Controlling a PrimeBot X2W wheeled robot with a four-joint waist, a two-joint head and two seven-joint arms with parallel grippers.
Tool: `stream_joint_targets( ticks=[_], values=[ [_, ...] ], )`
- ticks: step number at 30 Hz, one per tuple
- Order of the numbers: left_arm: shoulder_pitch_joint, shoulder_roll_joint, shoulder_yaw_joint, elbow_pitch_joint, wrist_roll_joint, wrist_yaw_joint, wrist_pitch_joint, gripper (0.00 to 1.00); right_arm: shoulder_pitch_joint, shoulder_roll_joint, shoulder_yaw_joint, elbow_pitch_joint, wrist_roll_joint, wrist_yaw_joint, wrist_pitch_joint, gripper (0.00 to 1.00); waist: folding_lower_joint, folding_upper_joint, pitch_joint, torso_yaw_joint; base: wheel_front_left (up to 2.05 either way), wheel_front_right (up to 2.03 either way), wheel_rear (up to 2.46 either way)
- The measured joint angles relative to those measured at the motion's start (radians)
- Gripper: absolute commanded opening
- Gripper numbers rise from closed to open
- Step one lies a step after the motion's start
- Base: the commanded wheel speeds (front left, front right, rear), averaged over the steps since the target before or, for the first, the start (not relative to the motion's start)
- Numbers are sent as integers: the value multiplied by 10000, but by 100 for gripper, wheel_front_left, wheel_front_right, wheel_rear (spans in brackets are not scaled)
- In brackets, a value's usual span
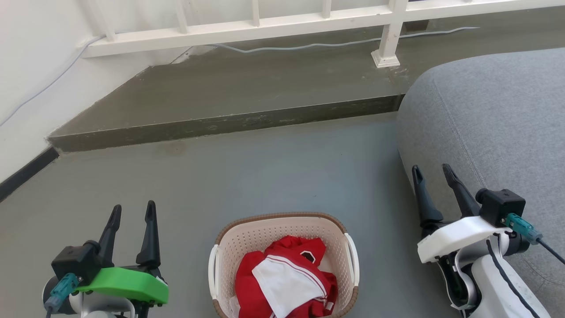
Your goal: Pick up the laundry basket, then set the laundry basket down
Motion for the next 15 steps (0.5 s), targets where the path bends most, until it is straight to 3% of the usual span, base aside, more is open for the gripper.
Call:
stream_joint_targets(
  ticks=[11, 12, 15],
  values=[
    [5, -161, 111, -2, 17, -98, 0, 100, 146, 81, -167, -6, -155, 105, 2, 100, 0, 0, 30, -5, 0, 0, 0],
    [5, -176, 98, 40, 12, -92, 2, 0, 152, 90, -161, 31, -171, 100, 2, 0, 0, 0, 31, -6, 0, 0, 0],
    [35, -267, 4, 416, 4, -92, 44, 0, 371, 171, -117, 336, -169, 92, 6, 0, 0, 0, 32, -6, 0, 0, 0]
  ],
)
